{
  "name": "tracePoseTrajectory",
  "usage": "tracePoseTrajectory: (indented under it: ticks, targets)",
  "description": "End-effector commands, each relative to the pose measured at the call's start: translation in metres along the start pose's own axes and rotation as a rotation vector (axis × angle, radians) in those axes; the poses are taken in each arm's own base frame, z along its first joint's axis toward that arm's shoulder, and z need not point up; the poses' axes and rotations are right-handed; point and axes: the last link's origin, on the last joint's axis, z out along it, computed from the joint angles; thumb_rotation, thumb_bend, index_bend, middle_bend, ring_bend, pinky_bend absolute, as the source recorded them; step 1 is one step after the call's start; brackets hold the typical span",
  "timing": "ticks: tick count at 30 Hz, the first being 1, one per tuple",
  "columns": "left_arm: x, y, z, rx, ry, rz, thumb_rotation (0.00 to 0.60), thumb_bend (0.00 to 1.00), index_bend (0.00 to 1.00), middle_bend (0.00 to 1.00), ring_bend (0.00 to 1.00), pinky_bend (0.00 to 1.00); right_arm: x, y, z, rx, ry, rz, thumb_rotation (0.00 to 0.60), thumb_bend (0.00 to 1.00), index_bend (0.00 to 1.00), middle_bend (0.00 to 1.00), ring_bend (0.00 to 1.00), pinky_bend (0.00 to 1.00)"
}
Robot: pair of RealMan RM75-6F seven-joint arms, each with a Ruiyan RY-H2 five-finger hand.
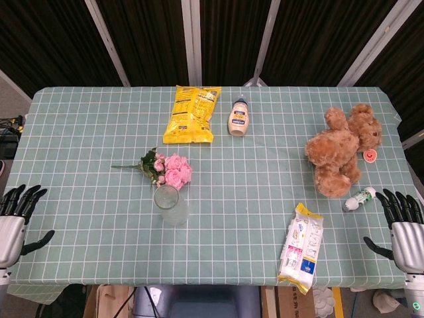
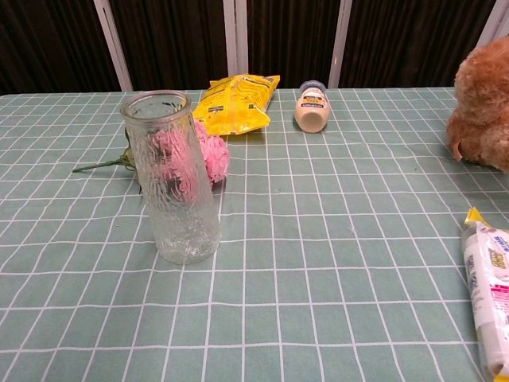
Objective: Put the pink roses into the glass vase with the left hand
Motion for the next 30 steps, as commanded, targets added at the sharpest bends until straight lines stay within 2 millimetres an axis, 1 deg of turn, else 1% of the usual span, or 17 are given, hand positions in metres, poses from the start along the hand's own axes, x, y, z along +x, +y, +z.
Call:
tracePoseTrajectory:
  ticks: [1,2,7,10,13,16,20,23,30]
  targets:
    - [0.001,0.011,0.026,-0.038,-0.041,0.037,0.600,0.26,0.13,0.08,0.00,0.00,0.000,0.000,0.000,0.000,0.000,0.004,0.600,0.17,0.12,0.11,0.04,0.00]
    - [0.002,0.017,0.039,-0.053,-0.059,0.054,0.600,0.26,0.12,0.08,0.00,0.00,0.000,0.000,0.001,0.001,0.001,0.006,0.600,0.17,0.12,0.11,0.04,0.00]
    - [0.001,0.038,0.079,-0.084,-0.117,0.105,0.600,0.26,0.12,0.08,0.00,0.00,0.000,-0.001,0.001,0.003,0.002,0.007,0.600,0.17,0.12,0.11,0.04,0.00]
    - [-0.006,0.056,0.107,-0.089,-0.151,0.121,0.600,0.26,0.12,0.08,0.00,0.00,-0.002,-0.002,0.002,0.002,-0.005,0.001,0.600,0.17,0.12,0.11,0.04,0.00]
    - [-0.015,0.069,0.123,-0.090,-0.155,0.125,0.600,0.26,0.11,0.08,0.00,0.00,-0.004,-0.002,0.002,0.001,-0.010,-0.003,0.600,0.17,0.12,0.11,0.04,0.00]
    - [-0.025,0.082,0.135,-0.109,-0.172,0.138,0.600,0.26,0.11,0.07,0.00,0.00,-0.004,-0.002,0.002,-0.001,-0.011,-0.006,0.600,0.17,0.12,0.11,0.04,0.00]
    - [-0.046,0.107,0.153,-0.145,-0.186,0.153,0.600,0.26,0.12,0.07,0.00,0.00,-0.006,-0.002,0.003,-0.007,-0.014,-0.013,0.600,0.17,0.12,0.11,0.04,0.00]
    - [-0.058,0.120,0.161,-0.157,-0.197,0.161,0.600,0.26,0.12,0.07,0.00,0.00,-0.007,-0.001,0.004,-0.012,-0.017,-0.019,0.600,0.17,0.12,0.11,0.04,0.00]
    - [-0.087,0.142,0.178,-0.155,-0.220,0.184,0.600,0.26,0.14,0.07,0.00,0.00,-0.009,0.000,0.004,-0.026,-0.023,-0.029,0.600,0.17,0.12,0.11,0.04,0.00]
